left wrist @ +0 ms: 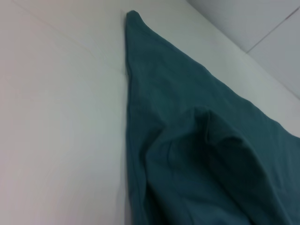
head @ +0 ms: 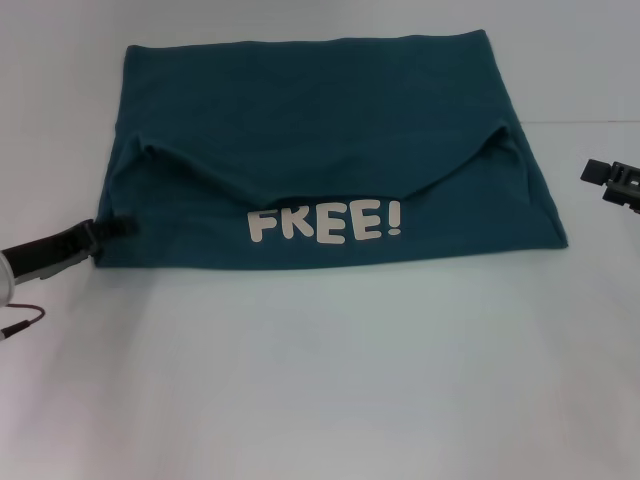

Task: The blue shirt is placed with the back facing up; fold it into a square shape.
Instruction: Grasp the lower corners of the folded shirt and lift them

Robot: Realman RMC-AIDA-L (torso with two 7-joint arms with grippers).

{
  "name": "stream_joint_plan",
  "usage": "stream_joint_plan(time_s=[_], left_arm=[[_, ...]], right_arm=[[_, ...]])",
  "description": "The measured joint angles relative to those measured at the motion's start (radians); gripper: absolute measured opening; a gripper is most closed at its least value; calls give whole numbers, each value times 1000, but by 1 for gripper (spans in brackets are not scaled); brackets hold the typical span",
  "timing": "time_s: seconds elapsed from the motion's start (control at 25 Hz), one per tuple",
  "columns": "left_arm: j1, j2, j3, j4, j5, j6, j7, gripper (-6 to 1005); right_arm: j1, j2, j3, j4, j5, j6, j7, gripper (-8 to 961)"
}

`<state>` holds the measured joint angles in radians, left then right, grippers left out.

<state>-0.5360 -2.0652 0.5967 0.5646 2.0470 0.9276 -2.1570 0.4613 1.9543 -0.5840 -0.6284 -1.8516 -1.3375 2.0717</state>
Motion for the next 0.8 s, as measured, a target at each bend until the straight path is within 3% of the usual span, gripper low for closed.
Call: stream_joint_plan(time_s=[0.68, 0.8], left_arm=[[-13, -6, 73, -3, 1, -29, -11, 591], [-12, -6, 73, -3, 2, -33, -11, 497]], right_arm=[[-5, -3, 4, 6, 1, -2, -8, 836], [-5, -3, 4, 6, 1, -1, -7, 836]])
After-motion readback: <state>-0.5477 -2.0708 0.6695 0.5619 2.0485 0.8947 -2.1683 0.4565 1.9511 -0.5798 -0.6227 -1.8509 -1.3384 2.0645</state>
